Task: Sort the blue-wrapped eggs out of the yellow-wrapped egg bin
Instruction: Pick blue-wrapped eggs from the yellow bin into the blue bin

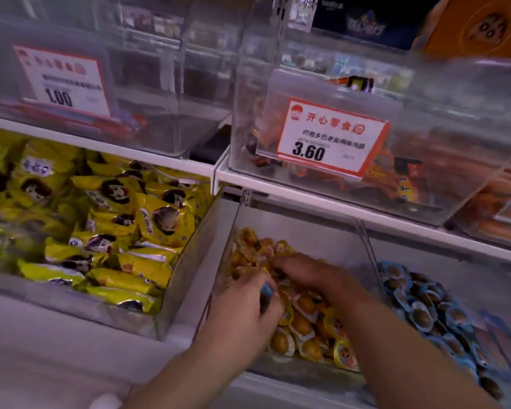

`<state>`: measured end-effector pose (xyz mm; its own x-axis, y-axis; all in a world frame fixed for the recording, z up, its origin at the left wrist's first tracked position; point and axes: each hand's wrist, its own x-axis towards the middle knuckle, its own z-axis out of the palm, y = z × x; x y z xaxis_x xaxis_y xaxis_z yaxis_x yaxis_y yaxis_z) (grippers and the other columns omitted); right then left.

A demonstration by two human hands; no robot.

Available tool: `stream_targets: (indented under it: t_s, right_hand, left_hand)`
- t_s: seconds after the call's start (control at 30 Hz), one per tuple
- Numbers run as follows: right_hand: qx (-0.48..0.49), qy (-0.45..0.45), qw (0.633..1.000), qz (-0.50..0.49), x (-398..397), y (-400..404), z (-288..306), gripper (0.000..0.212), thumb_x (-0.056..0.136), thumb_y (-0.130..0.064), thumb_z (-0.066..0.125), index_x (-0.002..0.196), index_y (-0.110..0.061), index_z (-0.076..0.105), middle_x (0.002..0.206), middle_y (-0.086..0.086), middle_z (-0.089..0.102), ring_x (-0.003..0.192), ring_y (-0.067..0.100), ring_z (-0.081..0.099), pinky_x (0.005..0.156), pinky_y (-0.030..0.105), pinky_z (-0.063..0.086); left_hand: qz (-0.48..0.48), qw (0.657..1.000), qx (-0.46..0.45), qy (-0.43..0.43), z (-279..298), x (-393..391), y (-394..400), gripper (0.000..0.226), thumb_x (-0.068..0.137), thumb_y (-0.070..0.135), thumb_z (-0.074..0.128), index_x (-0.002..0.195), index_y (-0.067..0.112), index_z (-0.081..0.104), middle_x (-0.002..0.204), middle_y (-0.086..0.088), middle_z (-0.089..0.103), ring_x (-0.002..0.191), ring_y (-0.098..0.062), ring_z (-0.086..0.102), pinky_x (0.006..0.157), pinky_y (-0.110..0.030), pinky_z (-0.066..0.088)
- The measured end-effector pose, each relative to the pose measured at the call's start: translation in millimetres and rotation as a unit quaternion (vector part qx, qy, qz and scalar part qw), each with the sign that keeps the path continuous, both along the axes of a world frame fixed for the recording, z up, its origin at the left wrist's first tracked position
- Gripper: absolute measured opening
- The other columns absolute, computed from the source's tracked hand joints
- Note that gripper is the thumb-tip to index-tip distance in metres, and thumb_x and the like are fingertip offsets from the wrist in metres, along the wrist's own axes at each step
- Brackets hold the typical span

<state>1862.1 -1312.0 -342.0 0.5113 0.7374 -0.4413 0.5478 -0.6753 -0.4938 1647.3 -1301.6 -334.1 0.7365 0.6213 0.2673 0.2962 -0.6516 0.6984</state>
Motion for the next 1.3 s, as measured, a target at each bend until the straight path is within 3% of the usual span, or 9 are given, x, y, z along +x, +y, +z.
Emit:
stream_targets:
  t_s: [0.17,0.27,0.47,0.6,0.8,0.97,1.1,1.2,1.3]
  right_hand:
    - [0.100,0.194,0.968,-0.121,8.6,13.0,-10.4,0.033,0.093,-0.048,0.058,0.093,-0.021,0.076,0.094,-0.002,0.077,0.081,0.011,0.074,0.067,0.018,0.054]
    - [0.136,0.321,0.924,-0.157,7.6,24.2,-16.8,0.042,0.096,-0.039,0.056,0.116,-0.006,0.072,0.114,0.014,0.073,0.107,0.030,0.070,0.099,0.038,0.053]
    - [0.195,0.461,0.849,-0.167,8.4,20.6,-8.6,0.039,0.087,-0.039,0.061,0.100,-0.006,0.078,0.107,0.018,0.074,0.093,0.032,0.071,0.088,0.039,0.056]
    - [0.257,0.519,0.796,-0.175,13.3,14.4,15.8,0.040,0.089,-0.038,0.060,0.095,-0.003,0.078,0.093,0.018,0.075,0.079,0.032,0.074,0.064,0.035,0.060]
    - [0.237,0.522,0.810,-0.123,17.9,-3.7,32.0,0.042,0.090,-0.043,0.062,0.098,-0.005,0.078,0.099,0.017,0.075,0.092,0.033,0.073,0.079,0.041,0.058]
    - [0.248,0.411,0.868,-0.129,12.0,-13.9,22.3,0.034,0.078,-0.040,0.075,0.084,-0.006,0.076,0.083,0.017,0.072,0.072,0.029,0.069,0.072,0.035,0.056]
    - [0.170,0.038,0.983,-0.063,6.5,-20.6,28.9,0.026,0.072,-0.040,0.074,0.066,-0.015,0.073,0.062,-0.005,0.065,0.059,0.008,0.059,0.053,0.016,0.045]
    - [0.095,-0.115,0.988,0.032,9.7,-30.3,33.2,0.014,0.084,-0.031,0.070,0.080,-0.019,0.075,0.086,-0.003,0.073,0.075,0.005,0.063,0.063,0.019,0.047]
    - [0.067,-0.114,0.989,0.061,14.7,-45.9,33.1,0.018,0.091,-0.021,0.064,0.092,-0.010,0.078,0.100,0.009,0.076,0.092,0.017,0.069,0.077,0.029,0.052]
  left_hand:
    - [-0.059,0.994,0.066,0.059,-4.8,-1.4,-2.2,0.020,0.085,0.049,0.034,0.094,0.033,0.044,0.097,0.011,0.053,0.094,-0.015,0.055,0.082,-0.034,0.038]
    - [-0.074,0.991,0.071,0.087,-3.4,-0.7,-1.0,0.018,0.086,0.048,0.034,0.095,0.033,0.041,0.099,0.008,0.052,0.095,-0.018,0.055,0.085,-0.035,0.038]
    - [-0.073,0.989,0.080,0.101,-8.4,15.3,-2.8,0.020,0.089,0.043,0.038,0.104,0.030,0.039,0.105,0.001,0.055,0.095,-0.023,0.057,0.075,-0.038,0.045]
    - [-0.086,0.992,0.038,0.087,-11.7,30.2,-3.6,0.024,0.091,0.037,0.044,0.109,0.022,0.043,0.104,-0.002,0.054,0.094,-0.025,0.055,0.079,-0.041,0.047]
    - [-0.064,0.996,-0.055,0.021,0.2,35.0,0.6,0.022,0.085,0.044,0.046,0.084,0.024,0.054,0.078,0.006,0.062,0.080,-0.012,0.058,0.069,-0.034,0.044]
    - [-0.024,0.987,-0.138,-0.073,10.4,18.3,6.6,0.027,0.075,0.052,0.040,0.080,0.031,0.056,0.070,0.008,0.061,0.062,-0.005,0.055,0.054,-0.028,0.039]
    - [0.027,0.895,-0.415,-0.159,17.2,9.5,8.4,0.029,0.094,0.027,0.050,0.072,0.024,0.068,0.061,0.000,0.060,0.050,-0.014,0.048,0.046,-0.026,0.034]
    - [0.042,0.835,-0.520,-0.174,15.7,6.2,3.4,0.025,0.096,0.028,0.059,0.076,0.016,0.069,0.063,-0.003,0.060,0.047,-0.015,0.044,0.042,-0.023,0.030]
    - [0.036,0.836,-0.519,-0.176,14.6,6.6,2.4,0.010,0.097,0.013,0.056,0.092,0.011,0.065,0.062,0.000,0.060,0.046,-0.014,0.043,0.041,-0.022,0.030]
